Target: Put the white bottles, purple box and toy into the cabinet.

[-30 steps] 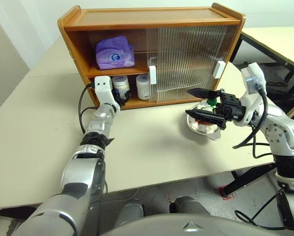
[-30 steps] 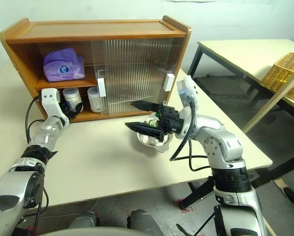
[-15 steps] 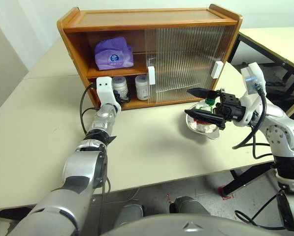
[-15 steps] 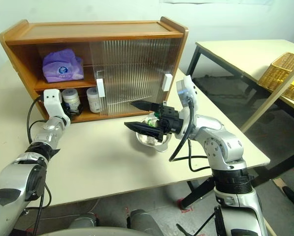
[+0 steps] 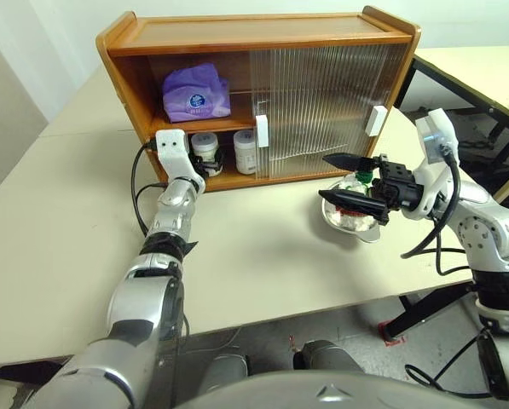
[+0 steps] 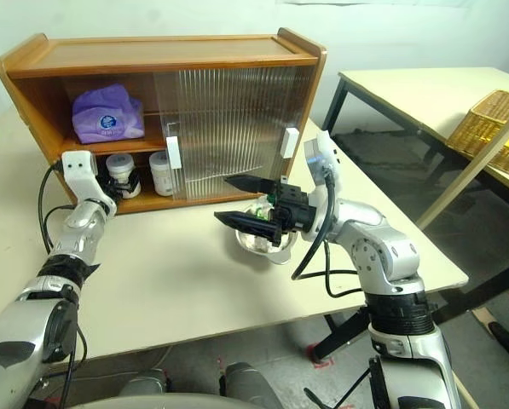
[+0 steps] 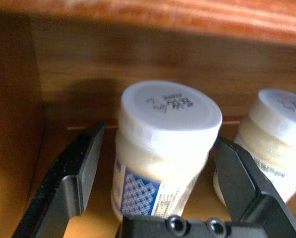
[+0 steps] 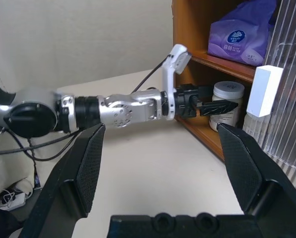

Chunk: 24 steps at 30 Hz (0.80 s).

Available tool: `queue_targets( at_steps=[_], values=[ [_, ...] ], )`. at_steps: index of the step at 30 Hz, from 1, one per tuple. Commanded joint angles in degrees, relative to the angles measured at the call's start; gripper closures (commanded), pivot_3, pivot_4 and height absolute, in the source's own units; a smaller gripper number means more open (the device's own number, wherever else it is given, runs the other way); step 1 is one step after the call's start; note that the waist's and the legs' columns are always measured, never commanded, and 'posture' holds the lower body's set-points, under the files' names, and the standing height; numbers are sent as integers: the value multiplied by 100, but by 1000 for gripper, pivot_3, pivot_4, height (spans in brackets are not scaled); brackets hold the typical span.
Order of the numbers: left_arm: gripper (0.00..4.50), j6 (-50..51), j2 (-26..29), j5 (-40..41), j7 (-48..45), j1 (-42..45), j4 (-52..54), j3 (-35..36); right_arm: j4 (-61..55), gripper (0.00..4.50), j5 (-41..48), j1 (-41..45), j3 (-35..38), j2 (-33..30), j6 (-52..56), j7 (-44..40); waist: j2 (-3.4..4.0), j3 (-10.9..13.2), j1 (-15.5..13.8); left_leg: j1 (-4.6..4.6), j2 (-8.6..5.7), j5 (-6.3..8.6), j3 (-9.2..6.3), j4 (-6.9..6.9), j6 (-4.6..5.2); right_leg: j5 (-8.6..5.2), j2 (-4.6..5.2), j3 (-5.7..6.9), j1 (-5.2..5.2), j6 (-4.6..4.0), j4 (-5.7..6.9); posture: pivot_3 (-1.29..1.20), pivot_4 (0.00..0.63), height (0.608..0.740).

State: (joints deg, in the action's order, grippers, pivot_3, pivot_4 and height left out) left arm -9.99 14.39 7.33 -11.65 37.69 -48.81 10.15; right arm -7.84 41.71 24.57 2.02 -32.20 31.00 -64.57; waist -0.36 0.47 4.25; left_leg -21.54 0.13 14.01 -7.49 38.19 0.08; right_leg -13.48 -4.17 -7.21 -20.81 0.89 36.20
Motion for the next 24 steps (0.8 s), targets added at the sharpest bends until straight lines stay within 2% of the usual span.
queue_targets(
  at_steps=[1,8,13,16,24],
  values=[
    [41,404,-79,35,-47,-473,885,-94,96,0,-67,109,-44,14,-46,-66,0,0,-2,-1,-1,0,0,0,-1,-1,0,0,0,0,0,-105,0,740],
    [41,1232,-38,2,-477,-1398,2775,-502,145,0,-91,96,-66,16,-80,-105,0,0,-47,-1,-2,2,0,-4,-4,-4,-1,3,-1,-5,0,-95,0,740],
    [41,1837,-131,129,-874,-1715,3826,-894,98,0,-94,30,-71,26,-94,-77,0,0,-68,0,-2,6,0,-4,-10,-6,0,2,-1,-10,1,-102,0,740],
    [928,2179,-233,197,-1164,-1877,4447,-1278,55,0,-89,-41,-52,20,-116,-71,0,0,-78,-1,-1,12,-1,-4,-19,-9,0,1,-2,-15,1,-109,0,740],
    [3871,2678,-469,261,-1328,-1751,5000,-1688,28,0,-86,-59,-51,44,-144,-24,0,0,-62,2,7,21,-1,-3,-25,-13,2,-1,-4,-22,2,-120,0,740]
  ],
)
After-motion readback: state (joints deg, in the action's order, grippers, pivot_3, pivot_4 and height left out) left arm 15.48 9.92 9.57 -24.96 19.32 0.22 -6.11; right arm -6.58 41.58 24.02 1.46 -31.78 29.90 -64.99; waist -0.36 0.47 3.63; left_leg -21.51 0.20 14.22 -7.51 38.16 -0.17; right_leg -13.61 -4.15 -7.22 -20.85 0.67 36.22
